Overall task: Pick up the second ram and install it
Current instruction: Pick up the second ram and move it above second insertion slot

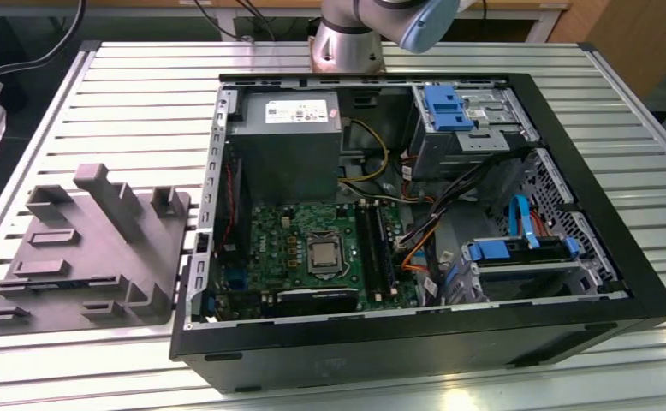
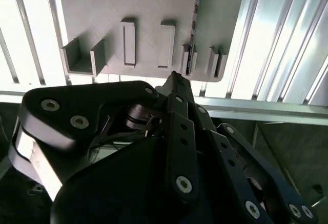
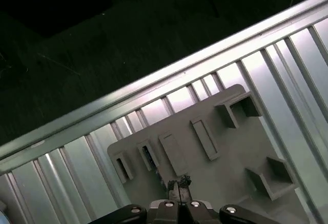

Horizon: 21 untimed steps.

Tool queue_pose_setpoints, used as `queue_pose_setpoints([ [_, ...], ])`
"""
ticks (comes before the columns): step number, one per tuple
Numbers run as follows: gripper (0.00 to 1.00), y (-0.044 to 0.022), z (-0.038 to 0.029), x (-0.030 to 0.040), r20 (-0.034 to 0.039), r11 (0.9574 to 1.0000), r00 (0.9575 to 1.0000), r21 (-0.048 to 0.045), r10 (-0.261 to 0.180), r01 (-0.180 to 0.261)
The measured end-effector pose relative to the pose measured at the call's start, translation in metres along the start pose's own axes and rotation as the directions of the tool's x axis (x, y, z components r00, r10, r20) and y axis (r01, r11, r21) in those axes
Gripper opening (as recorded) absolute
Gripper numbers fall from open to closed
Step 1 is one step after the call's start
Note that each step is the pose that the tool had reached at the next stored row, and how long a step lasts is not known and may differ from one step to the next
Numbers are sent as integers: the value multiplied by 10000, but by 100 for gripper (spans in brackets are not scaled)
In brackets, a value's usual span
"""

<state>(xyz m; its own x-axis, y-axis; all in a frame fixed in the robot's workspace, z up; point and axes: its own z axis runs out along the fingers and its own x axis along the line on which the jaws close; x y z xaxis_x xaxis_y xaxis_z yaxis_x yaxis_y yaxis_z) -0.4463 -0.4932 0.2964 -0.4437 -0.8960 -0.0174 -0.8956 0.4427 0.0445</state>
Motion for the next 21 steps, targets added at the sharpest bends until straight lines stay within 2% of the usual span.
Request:
queue_pose_setpoints([
  [2, 11, 0, 1, 0, -16, 9994, 9994, -7, -359, 359],
  [5, 11, 0, 3, 0, -40, 9960, 9960, -17, -897, 897],
  [8, 11, 0, 5, 0, -63, 9895, 9894, -30, -1448, 1447],
  [12, 11, 0, 7, 0, -89, 9784, 9783, -46, -2069, 2068],
  [21, 11, -2, 27, 0, -91, 9775, 9775, -47, -2110, 2109],
])
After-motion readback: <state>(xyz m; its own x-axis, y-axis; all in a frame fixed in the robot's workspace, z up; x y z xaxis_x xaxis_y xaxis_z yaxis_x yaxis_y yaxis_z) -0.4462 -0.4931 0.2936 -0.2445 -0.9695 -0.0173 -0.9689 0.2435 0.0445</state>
